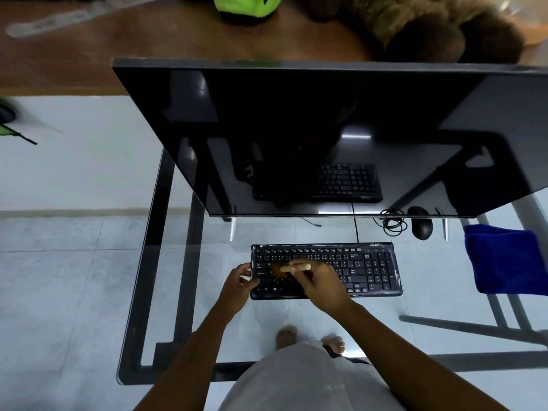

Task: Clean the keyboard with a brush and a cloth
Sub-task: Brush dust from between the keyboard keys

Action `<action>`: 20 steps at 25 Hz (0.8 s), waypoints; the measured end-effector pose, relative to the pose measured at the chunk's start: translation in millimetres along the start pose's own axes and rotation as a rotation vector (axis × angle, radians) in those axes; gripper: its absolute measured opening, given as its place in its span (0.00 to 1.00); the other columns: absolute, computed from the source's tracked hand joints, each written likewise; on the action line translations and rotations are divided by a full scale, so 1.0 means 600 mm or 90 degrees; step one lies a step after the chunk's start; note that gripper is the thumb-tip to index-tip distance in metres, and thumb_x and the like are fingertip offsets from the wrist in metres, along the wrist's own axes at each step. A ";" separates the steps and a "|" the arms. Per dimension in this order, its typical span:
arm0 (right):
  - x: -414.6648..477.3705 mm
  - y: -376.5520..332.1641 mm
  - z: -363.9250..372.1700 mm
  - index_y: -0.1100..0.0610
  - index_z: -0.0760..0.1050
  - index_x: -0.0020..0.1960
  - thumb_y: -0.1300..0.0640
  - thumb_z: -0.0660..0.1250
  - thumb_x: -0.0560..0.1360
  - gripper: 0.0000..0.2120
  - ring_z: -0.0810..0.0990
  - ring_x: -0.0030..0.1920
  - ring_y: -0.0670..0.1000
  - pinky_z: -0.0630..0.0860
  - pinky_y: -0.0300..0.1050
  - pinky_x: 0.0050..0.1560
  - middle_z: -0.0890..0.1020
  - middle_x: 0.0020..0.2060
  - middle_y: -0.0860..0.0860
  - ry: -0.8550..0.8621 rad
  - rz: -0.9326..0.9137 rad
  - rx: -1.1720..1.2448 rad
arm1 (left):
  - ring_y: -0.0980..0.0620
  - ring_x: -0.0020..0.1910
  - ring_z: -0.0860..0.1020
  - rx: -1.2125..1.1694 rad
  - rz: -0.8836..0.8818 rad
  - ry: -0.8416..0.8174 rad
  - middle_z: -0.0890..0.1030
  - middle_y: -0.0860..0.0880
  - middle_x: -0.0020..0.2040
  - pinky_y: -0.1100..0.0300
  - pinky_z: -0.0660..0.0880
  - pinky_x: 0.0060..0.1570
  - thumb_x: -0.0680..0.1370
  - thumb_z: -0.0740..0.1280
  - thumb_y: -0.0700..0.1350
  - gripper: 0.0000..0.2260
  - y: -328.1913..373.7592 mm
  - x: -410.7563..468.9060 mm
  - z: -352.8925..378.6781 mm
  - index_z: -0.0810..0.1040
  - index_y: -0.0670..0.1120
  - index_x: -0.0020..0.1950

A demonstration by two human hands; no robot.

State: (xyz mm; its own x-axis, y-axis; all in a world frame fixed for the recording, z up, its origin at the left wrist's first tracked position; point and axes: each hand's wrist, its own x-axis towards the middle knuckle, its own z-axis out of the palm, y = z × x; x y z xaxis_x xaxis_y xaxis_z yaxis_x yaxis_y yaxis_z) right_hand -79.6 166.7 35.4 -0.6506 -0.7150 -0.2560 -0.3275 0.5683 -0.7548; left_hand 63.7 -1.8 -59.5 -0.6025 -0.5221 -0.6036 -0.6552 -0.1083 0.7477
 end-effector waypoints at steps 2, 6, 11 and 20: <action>0.005 -0.002 0.003 0.52 0.80 0.57 0.48 0.65 0.78 0.12 0.76 0.26 0.38 0.66 0.28 0.28 0.80 0.34 0.40 -0.013 -0.016 -0.005 | 0.47 0.50 0.78 0.029 0.009 0.001 0.78 0.46 0.56 0.62 0.75 0.44 0.75 0.70 0.43 0.18 -0.006 0.002 -0.001 0.73 0.49 0.64; 0.009 -0.015 0.009 0.53 0.80 0.58 0.50 0.65 0.78 0.12 0.75 0.28 0.32 0.66 0.25 0.31 0.83 0.39 0.43 -0.006 -0.043 -0.020 | 0.48 0.50 0.76 0.035 0.020 0.004 0.77 0.48 0.55 0.63 0.73 0.43 0.74 0.72 0.45 0.20 -0.009 0.003 0.002 0.72 0.49 0.64; 0.022 -0.016 0.011 0.53 0.80 0.59 0.51 0.65 0.79 0.12 0.76 0.33 0.31 0.71 0.25 0.35 0.86 0.46 0.48 0.018 -0.061 -0.047 | 0.47 0.51 0.77 0.033 0.021 0.002 0.77 0.47 0.56 0.62 0.74 0.45 0.74 0.71 0.45 0.20 -0.010 0.003 0.001 0.72 0.50 0.65; 0.036 -0.022 0.024 0.51 0.80 0.59 0.50 0.65 0.78 0.12 0.82 0.51 0.42 0.79 0.39 0.53 0.84 0.54 0.45 0.013 -0.099 -0.069 | 0.48 0.51 0.77 0.047 0.015 0.004 0.77 0.48 0.57 0.66 0.72 0.41 0.74 0.71 0.45 0.21 -0.010 0.004 -0.001 0.71 0.49 0.66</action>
State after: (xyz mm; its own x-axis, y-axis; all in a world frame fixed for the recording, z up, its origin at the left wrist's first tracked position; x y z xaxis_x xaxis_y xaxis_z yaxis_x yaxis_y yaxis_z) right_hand -79.5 137.7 31.3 -0.5997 -0.7899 -0.1280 -0.4963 0.4926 -0.7149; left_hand 66.7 -3.1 -65.5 -0.6156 -0.5298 -0.5834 -0.6722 -0.0333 0.7396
